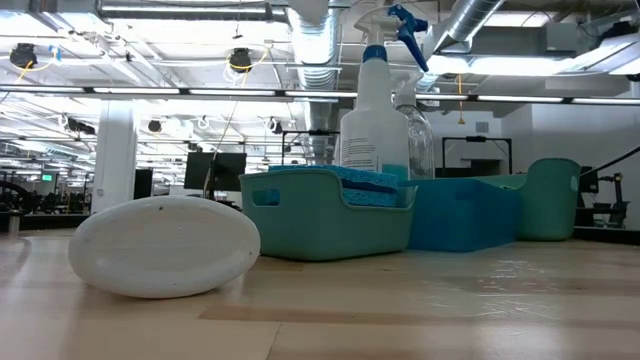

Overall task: Pick & Place Kitchen Items
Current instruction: Put the white microfiber cloth into the top green bin

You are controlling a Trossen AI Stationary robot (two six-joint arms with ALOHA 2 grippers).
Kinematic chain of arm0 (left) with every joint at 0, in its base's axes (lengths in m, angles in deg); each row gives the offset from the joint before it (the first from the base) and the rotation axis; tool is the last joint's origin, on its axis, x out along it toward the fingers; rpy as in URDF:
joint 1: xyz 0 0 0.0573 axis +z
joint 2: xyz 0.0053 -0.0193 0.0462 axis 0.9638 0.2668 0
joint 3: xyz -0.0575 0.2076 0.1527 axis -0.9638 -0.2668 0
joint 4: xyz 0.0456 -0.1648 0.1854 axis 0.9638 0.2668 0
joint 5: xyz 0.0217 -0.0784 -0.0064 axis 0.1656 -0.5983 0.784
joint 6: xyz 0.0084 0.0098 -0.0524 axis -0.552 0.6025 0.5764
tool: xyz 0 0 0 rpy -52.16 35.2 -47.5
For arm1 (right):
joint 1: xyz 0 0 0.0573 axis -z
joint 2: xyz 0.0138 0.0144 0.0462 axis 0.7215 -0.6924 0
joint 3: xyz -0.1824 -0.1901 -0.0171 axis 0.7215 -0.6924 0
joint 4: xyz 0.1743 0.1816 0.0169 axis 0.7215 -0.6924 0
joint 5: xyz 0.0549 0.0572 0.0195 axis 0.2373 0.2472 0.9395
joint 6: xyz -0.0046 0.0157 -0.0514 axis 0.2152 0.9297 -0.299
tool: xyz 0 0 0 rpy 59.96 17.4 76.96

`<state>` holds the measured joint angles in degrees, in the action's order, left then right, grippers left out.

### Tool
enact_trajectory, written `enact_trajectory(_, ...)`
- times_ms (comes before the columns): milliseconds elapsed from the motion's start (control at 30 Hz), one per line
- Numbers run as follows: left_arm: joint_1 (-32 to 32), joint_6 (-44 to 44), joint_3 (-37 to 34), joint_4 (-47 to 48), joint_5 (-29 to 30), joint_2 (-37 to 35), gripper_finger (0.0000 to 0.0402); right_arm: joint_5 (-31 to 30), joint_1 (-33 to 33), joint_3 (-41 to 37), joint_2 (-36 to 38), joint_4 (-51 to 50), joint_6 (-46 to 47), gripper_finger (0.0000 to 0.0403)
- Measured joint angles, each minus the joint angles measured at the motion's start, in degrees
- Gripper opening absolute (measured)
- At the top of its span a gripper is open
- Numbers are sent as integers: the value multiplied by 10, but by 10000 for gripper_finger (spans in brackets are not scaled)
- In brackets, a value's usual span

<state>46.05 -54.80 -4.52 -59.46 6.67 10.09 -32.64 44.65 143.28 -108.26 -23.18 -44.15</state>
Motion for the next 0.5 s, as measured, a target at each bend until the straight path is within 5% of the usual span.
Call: enact_trajectory(500, -1, 46, 0, 72, 0, 0, 111, -72, 103, 0, 80, -1, -32, 9)
